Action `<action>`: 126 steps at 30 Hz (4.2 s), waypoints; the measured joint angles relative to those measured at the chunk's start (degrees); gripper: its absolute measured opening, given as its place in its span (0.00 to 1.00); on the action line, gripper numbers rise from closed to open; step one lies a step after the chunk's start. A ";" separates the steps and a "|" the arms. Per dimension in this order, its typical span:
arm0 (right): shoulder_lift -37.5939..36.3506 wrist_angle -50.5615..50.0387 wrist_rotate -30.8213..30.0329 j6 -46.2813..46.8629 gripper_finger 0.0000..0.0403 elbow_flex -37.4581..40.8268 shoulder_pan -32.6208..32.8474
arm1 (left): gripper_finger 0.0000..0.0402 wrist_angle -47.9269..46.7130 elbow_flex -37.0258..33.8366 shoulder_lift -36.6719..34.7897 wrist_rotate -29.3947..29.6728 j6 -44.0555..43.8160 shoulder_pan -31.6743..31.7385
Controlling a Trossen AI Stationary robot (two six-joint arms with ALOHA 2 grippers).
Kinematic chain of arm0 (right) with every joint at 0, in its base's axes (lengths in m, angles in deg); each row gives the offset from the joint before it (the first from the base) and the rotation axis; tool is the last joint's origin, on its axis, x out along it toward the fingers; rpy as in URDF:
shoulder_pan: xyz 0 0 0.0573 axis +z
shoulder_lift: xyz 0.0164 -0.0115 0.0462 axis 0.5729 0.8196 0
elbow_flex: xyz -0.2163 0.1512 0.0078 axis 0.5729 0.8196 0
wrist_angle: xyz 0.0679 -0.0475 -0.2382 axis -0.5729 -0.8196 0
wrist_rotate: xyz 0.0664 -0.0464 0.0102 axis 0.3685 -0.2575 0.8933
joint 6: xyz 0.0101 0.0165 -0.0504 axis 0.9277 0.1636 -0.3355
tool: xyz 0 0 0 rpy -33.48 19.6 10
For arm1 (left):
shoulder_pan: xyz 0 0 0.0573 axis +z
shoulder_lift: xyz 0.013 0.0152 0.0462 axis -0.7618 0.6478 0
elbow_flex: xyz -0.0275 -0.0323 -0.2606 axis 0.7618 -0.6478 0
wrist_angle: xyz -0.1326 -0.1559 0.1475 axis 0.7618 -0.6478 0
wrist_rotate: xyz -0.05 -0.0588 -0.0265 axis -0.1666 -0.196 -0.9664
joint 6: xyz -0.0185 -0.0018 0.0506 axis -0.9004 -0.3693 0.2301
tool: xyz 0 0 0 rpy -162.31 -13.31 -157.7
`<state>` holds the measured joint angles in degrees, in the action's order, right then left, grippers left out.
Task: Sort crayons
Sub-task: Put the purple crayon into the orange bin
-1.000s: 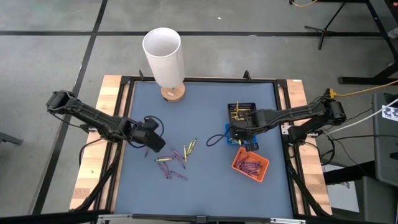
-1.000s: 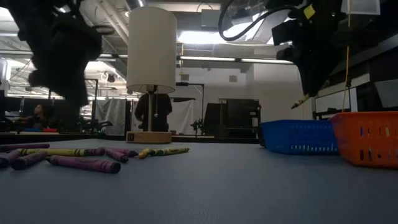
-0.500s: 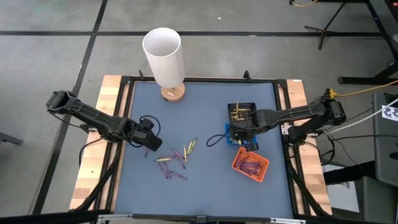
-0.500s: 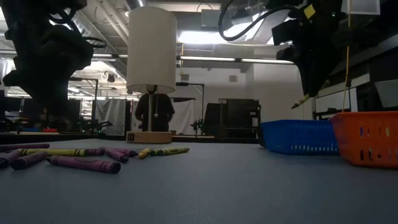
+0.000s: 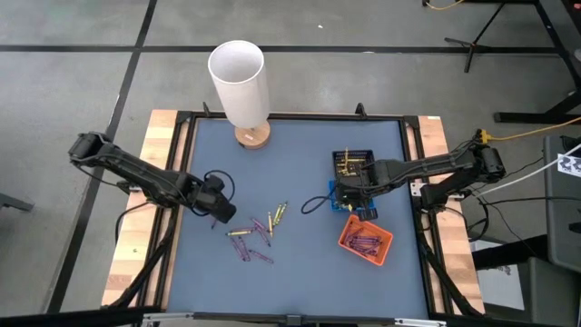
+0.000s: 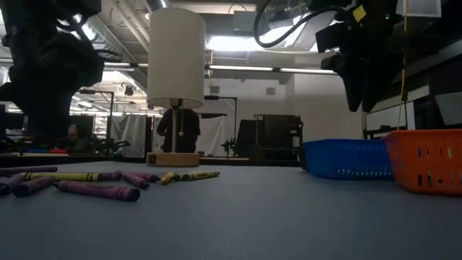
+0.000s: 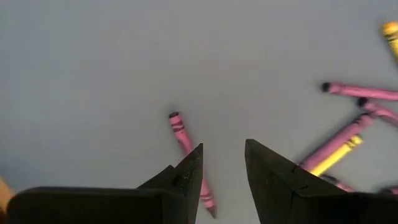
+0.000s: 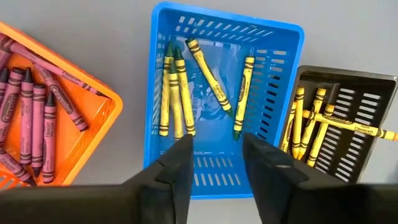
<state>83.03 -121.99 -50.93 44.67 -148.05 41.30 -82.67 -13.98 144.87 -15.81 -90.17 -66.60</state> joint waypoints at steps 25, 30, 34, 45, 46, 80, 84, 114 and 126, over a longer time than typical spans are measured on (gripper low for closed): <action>0.00 0.04 0.03 0.00 0.35 0.00 0.00 | 0.24 0.36 0.24 17.51 -3.86 -4.82 -5.61; -1.35 -5.11 0.18 -0.33 0.35 -0.07 0.00 | 0.16 0.92 0.16 17.56 -4.00 -4.74 -5.61; -5.92 -5.77 2.94 1.50 0.35 -0.07 0.00 | 0.08 1.17 0.15 17.57 -3.73 -4.64 -5.61; -21.67 -2.39 4.46 7.15 0.35 0.42 0.07 | 0.01 1.58 0.07 17.53 -2.71 -3.56 -5.64; -22.95 -1.12 5.02 7.08 0.35 0.90 0.07 | 0.01 1.75 0.09 17.53 -2.71 -3.41 -5.62; -12.84 73.80 9.87 5.53 0.35 23.66 0.00 | 0.02 62.95 7.74 17.68 9.08 50.78 -1.66; -9.44 81.33 9.87 5.53 0.35 23.65 0.00 | 0.02 66.79 7.74 17.68 10.87 59.32 -1.68; 4.09 111.06 20.39 5.51 0.35 20.25 0.01 | 0.02 76.11 7.74 17.64 15.50 73.93 -0.10; 5.64 108.48 20.38 5.52 0.29 18.56 0.00 | 0.02 75.90 7.74 17.64 15.07 73.91 0.09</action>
<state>88.67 -13.51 -30.55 50.19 -129.49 41.30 -6.77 -6.25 162.51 -0.74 -16.26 -66.51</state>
